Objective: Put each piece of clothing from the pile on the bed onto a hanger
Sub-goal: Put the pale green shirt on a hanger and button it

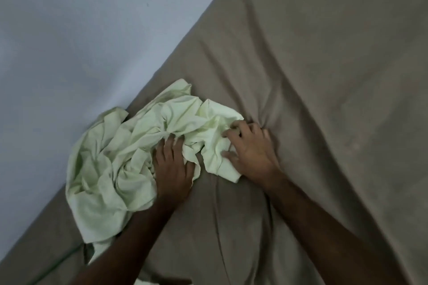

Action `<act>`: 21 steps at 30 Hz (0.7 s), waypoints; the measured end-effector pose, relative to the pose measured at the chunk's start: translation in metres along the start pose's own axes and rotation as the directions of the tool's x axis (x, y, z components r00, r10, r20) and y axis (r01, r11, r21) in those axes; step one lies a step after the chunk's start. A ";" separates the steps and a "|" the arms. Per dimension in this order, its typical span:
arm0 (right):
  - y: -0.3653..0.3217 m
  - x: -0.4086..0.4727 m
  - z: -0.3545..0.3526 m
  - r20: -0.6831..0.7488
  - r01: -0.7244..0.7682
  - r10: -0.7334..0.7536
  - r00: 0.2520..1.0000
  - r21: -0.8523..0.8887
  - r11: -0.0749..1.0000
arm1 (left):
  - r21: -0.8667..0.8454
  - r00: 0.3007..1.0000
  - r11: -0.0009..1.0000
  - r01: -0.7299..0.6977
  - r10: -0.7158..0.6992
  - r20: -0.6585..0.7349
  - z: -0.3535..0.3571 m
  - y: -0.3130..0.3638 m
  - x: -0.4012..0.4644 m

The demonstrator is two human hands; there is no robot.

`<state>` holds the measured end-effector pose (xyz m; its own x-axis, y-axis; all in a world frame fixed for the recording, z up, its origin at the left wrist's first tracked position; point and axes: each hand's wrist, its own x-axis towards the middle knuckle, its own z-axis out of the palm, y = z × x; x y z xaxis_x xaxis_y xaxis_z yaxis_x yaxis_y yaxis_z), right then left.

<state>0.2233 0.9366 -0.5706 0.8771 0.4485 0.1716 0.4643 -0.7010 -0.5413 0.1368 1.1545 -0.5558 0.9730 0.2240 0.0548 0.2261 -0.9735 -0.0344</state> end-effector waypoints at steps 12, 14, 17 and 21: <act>-0.006 0.001 -0.005 -0.103 -0.112 0.167 0.981 0.406 0.907 | -0.217 0.922 0.973 -0.078 -0.012 -0.387 0.042 -0.022 -0.006; -0.006 -0.014 -0.026 -0.077 -0.179 0.286 0.955 0.620 0.764 | -0.231 0.932 0.970 -0.078 -0.012 -0.362 0.036 -0.025 -0.010; -0.009 -0.063 -0.060 -0.046 -0.233 0.344 0.938 0.652 0.721 | -0.269 0.947 0.963 -0.032 -0.056 -0.316 0.020 -0.022 -0.014; -0.027 -0.168 -0.112 -0.163 -0.303 0.516 0.841 0.648 0.699 | -0.932 0.949 0.349 0.099 -0.315 -0.017 -0.049 0.022 -0.024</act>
<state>0.0769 0.8176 -0.4931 0.9972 -0.0747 -0.0009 -0.0208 -0.2662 -0.9637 0.1165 1.1255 -0.5086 0.8513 0.5186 0.0801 0.1324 -0.3600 0.9235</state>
